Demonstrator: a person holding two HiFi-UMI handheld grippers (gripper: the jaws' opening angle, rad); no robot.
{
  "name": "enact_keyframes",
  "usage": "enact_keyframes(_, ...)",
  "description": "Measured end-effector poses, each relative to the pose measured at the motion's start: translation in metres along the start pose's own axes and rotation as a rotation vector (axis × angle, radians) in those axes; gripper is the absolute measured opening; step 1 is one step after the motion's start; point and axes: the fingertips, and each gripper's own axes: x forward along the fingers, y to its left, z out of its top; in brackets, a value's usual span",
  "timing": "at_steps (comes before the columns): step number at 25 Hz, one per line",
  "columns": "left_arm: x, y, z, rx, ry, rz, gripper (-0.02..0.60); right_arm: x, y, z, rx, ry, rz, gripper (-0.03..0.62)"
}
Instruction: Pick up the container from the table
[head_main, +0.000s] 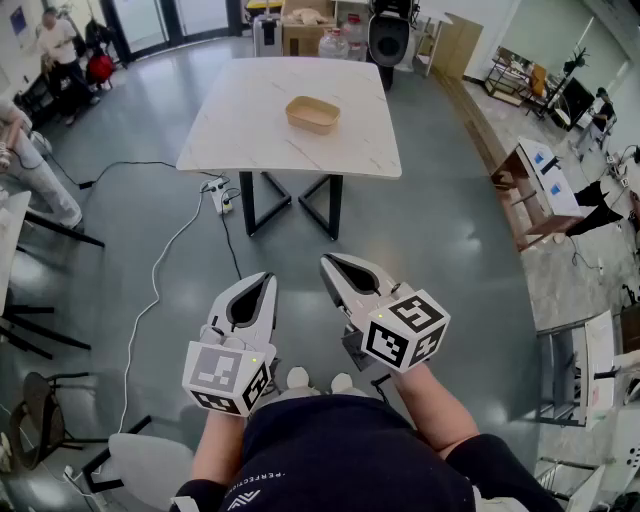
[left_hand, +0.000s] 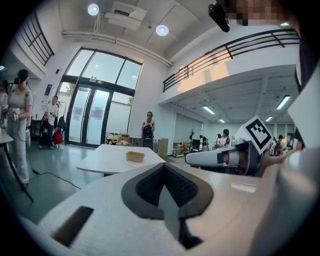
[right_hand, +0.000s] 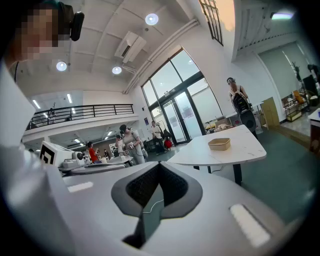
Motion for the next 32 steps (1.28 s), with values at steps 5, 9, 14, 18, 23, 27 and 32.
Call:
enact_keyframes(5,-0.008,0.02,-0.007,-0.016,0.007,0.002,-0.008,0.017,0.007,-0.004,0.009,-0.002,-0.009,-0.005)
enact_keyframes(9,-0.011,0.035,-0.008,-0.031,0.002,-0.004,-0.008,0.032,0.011,-0.007,0.05,-0.013,-0.009,-0.005)
enact_keyframes(14,-0.01,0.047,-0.015,-0.045,0.016,-0.046,-0.008,0.045,0.018,-0.015,0.041,0.004,-0.013,-0.005)
enact_keyframes(18,0.0,0.054,-0.015,-0.055,0.03,-0.072,-0.008,0.055,0.019,-0.013,0.033,0.017,0.004,-0.005)
enact_keyframes(23,0.016,0.063,-0.017,-0.091,0.04,-0.091,-0.005,0.067,0.004,-0.01,0.05,0.02,-0.004,-0.005)
enact_keyframes(27,0.038,0.075,-0.013,-0.072,0.049,-0.083,-0.005,0.081,-0.018,-0.001,0.055,0.017,0.003,-0.005)
enact_keyframes(32,0.071,0.086,0.001,-0.066,0.039,-0.077,-0.006,0.103,-0.048,0.016,0.063,0.011,0.016,-0.005)
